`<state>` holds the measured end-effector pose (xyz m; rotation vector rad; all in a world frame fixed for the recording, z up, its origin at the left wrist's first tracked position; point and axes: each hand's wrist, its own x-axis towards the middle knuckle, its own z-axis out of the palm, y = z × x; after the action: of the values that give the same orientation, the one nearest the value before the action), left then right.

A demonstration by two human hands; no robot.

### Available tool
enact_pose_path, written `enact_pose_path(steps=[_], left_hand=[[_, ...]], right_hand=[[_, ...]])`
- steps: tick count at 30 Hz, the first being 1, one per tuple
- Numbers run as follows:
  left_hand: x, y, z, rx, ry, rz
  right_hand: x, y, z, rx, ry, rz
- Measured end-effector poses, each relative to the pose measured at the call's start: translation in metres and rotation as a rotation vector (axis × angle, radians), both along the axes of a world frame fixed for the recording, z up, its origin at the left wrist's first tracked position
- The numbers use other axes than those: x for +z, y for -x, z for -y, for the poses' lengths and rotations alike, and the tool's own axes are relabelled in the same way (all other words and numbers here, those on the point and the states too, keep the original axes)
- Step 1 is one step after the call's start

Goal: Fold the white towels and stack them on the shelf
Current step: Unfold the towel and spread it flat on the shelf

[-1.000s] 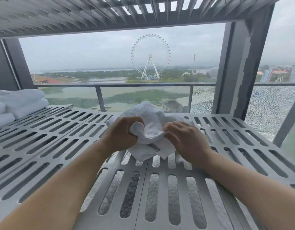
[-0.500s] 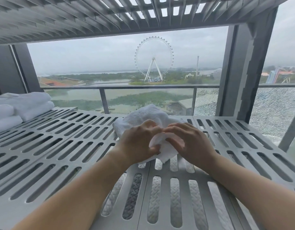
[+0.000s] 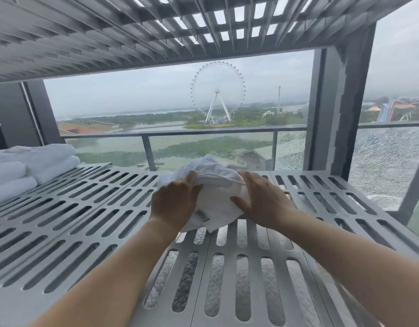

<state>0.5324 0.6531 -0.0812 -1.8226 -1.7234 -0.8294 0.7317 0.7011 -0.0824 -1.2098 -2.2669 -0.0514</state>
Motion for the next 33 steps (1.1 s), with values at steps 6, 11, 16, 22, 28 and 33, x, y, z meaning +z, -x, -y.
enact_pose_path(steps=[6,11,16,22,28,33], left_hand=[[0.003,0.006,-0.002,0.042,-0.111,0.165],[0.005,0.007,0.001,-0.073,-0.125,0.237],[0.003,0.013,0.0,-0.201,0.093,0.239],[-0.004,0.01,-0.009,-0.072,0.033,0.213],[0.001,0.007,-0.009,-0.082,-0.067,0.215],[0.031,0.028,-0.006,-0.045,-0.016,0.485]], right_hand=[[0.018,0.025,0.002,0.079,-0.09,-0.146],[0.012,0.053,0.014,0.34,0.037,-0.314],[-0.002,0.045,0.007,0.384,0.239,-0.306],[-0.014,0.042,-0.001,0.326,0.052,-0.241],[-0.022,0.037,-0.001,0.204,-0.014,-0.196],[0.0,0.06,0.004,0.286,-0.045,-0.21]])
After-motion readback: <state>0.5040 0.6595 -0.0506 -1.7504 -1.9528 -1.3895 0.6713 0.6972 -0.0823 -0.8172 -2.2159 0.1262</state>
